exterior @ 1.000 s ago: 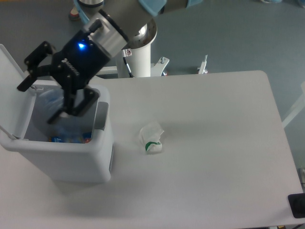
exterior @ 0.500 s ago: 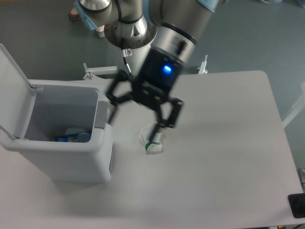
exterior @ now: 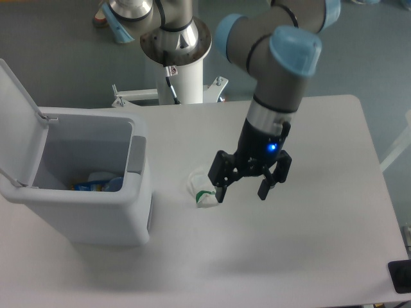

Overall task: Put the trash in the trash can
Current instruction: 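Move the gripper to the crumpled white tissue and lower onto it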

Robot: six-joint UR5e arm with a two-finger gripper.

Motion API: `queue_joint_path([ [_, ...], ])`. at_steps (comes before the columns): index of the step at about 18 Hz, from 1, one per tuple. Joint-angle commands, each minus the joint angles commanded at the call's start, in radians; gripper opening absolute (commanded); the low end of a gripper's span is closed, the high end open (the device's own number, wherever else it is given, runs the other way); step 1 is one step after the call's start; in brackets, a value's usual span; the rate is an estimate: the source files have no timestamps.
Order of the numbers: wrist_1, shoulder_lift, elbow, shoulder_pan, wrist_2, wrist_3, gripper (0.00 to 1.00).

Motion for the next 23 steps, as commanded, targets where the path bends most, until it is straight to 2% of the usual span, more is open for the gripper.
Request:
queue_joint_path([
  [2,-0.016,-0.003,-0.034,-0.024,0.023,0.063,1.00],
  [6,-0.011,-0.055,-0.109,-0.070,0.112,0.120,1.00],
  [10,-0.011,-0.124,-0.109,-0.110,0.160,0.115,1.00],
  [12,-0.011,-0.138,-0.112,-0.118,0.174,0.114,0.92],
  [18,-0.009,-0.178,-0.112,-0.147,0.215,0.108,0.92],
  [20,-0.016,-0.183,-0.112,-0.161,0.215,0.106,0.78],
  [21,-0.019,-0.181,-0.111,-0.161,0.212,0.103,0.67],
  [23,-0.023,-0.175,-0.111,-0.161,0.207,0.089,0.29],
])
